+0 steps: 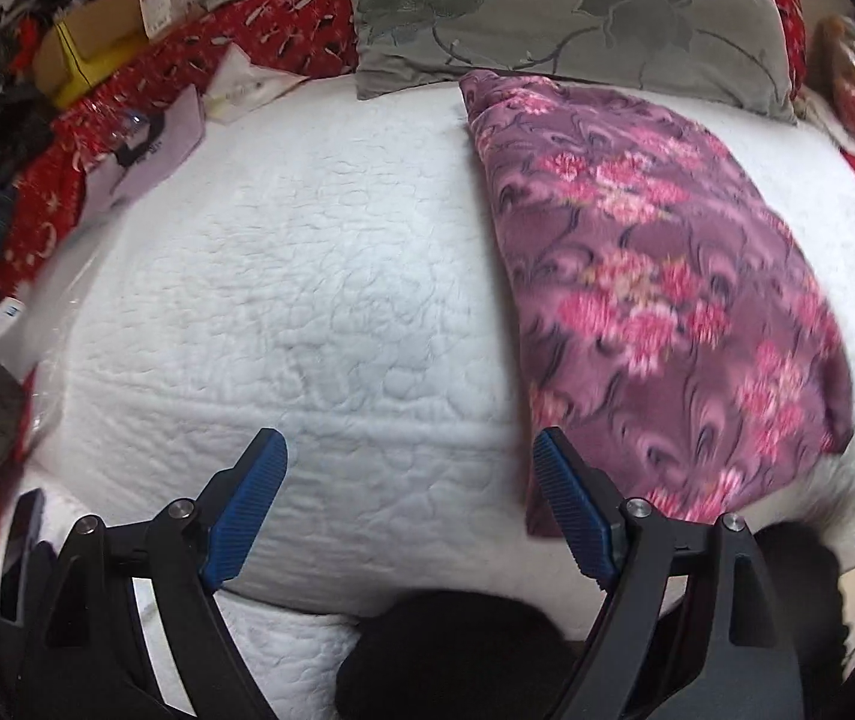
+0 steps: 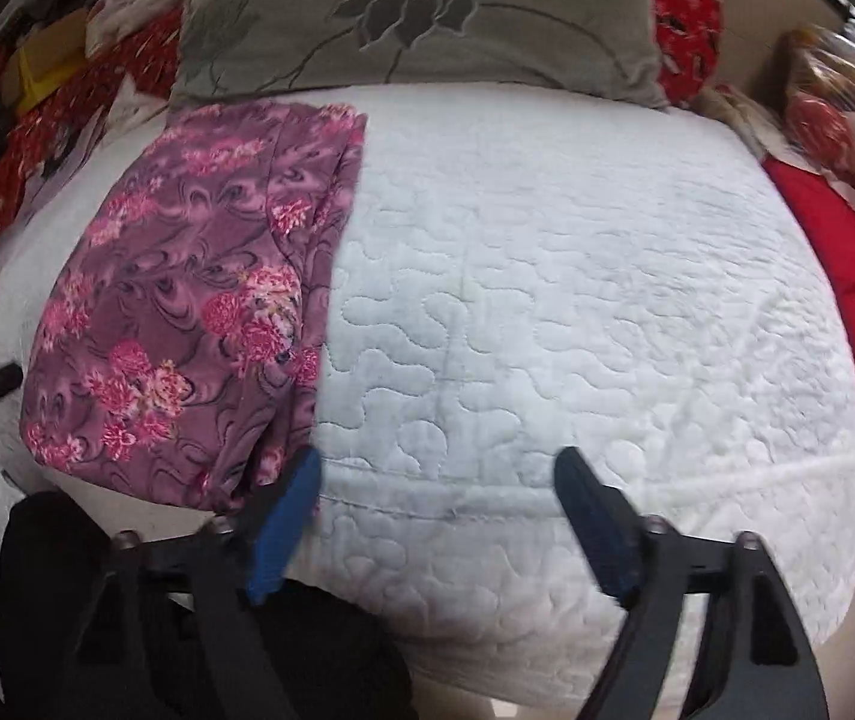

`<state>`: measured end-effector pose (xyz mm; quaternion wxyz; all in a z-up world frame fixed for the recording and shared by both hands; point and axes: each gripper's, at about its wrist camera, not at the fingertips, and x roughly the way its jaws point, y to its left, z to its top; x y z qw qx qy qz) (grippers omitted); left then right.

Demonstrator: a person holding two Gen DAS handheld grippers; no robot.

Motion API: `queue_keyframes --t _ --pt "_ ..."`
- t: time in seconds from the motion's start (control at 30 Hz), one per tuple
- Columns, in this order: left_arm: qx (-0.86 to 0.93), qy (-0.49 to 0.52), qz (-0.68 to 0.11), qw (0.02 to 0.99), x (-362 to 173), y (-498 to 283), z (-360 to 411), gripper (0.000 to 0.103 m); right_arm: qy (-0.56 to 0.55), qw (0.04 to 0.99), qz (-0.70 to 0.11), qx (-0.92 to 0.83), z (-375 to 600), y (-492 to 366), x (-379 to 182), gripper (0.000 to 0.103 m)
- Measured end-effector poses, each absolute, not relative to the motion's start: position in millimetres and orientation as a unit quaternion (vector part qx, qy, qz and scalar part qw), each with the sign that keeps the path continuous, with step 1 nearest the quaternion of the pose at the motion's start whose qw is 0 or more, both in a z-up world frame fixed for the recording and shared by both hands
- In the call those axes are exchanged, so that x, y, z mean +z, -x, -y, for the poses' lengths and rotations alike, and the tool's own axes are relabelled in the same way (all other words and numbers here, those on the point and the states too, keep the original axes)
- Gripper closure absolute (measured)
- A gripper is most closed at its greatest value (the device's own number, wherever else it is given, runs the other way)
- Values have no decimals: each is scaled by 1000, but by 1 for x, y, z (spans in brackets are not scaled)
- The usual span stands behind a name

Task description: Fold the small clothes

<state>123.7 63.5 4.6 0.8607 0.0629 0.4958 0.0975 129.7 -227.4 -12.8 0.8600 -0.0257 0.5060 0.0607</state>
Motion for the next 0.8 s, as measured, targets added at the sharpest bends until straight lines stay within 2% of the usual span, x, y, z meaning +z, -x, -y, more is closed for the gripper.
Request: queue_keyframes --t 0.3,0.5,0.8 --pt "75 -51 -494 865 7 -100 -53 18 66 889 -450 46 209 -102 22 11" --pt "66 -43 -488 869 12 -89 -47 18 42 902 -428 44 213 -98 36 7" --pt "39 -41 -484 873 19 -77 -34 18 51 908 -413 43 209 -88 44 7"
